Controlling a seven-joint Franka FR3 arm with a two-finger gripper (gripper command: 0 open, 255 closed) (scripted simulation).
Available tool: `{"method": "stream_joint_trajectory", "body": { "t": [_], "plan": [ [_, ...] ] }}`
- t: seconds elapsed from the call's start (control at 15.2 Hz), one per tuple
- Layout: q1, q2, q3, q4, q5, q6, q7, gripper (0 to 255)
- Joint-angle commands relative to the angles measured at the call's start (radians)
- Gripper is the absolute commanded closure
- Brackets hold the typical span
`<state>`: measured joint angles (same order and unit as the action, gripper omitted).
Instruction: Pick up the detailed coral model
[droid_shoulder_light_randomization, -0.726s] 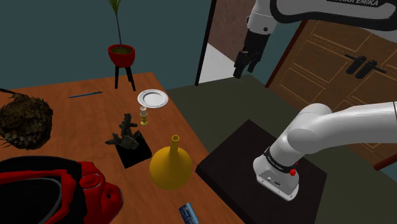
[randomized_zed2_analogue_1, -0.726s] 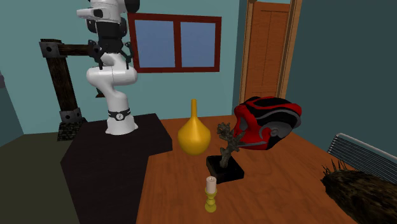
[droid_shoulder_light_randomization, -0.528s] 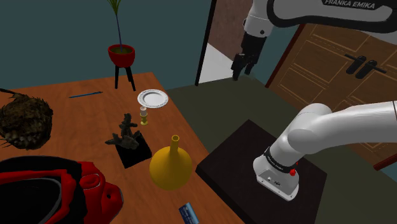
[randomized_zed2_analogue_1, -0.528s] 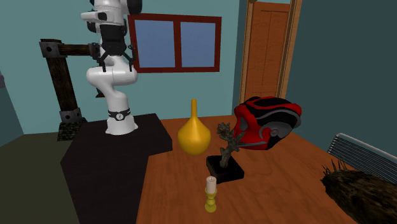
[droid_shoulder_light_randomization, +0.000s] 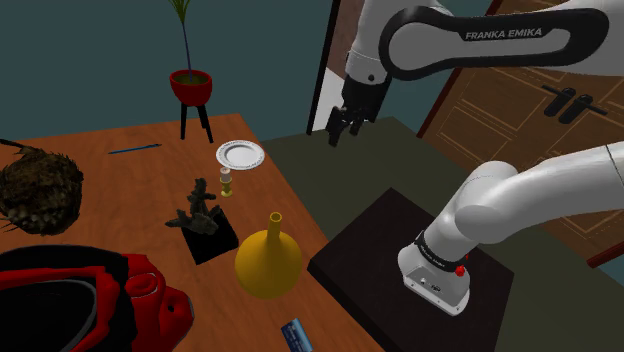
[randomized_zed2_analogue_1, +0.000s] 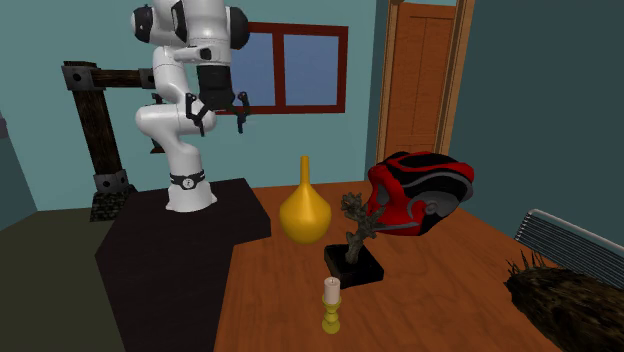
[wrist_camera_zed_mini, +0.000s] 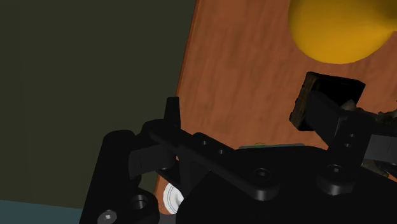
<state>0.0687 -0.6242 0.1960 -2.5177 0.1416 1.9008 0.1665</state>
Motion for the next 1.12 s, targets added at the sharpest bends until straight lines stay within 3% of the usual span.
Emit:
{"method": "stream_joint_trajectory", "body": {
  "t": [0.0, 0.59, 1.06],
  "plan": [
    [0.014, 0.050, 0.030, -0.003, 0.017, 0.073, 0.019, 0],
    [0.055, 0.309, 0.170, 0.049, 0.036, 0.358, 0.124, 0],
    [0.065, 0.552, 0.270, 0.159, -0.069, 0.542, 0.259, 0]
  ]
}}
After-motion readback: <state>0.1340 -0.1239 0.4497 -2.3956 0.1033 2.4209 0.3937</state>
